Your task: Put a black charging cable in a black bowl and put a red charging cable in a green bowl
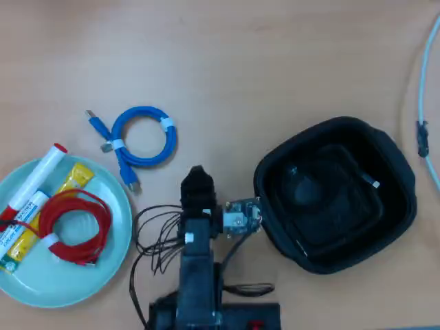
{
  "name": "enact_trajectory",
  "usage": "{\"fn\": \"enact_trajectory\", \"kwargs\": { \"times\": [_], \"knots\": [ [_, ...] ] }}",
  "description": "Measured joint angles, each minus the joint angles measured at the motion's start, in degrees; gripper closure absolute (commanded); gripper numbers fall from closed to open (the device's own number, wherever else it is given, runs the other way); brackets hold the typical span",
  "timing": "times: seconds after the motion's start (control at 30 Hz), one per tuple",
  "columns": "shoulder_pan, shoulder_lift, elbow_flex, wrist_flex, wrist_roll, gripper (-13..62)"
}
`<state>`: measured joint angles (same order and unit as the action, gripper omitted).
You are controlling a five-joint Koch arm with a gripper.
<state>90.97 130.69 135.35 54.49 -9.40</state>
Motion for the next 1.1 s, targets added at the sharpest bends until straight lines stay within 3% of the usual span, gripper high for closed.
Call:
{"fn": "enact_trajectory", "kwargs": {
  "times": [0.2,0.3,0.4,0.57,0.7,1.1],
  "knots": [
    [1.4,0.0,17.0,-19.2,3.1,15.6],
    [1.9,0.0,23.4,-30.8,9.2,20.7],
    [2.1,0.0,29.1,-42.9,12.2,31.7],
    [2.4,0.0,35.1,-54.4,12.2,58.1],
    [2.3,0.0,38.3,-57.0,12.2,55.1],
    [1.8,0.0,43.6,-57.3,12.3,55.2]
  ]
}}
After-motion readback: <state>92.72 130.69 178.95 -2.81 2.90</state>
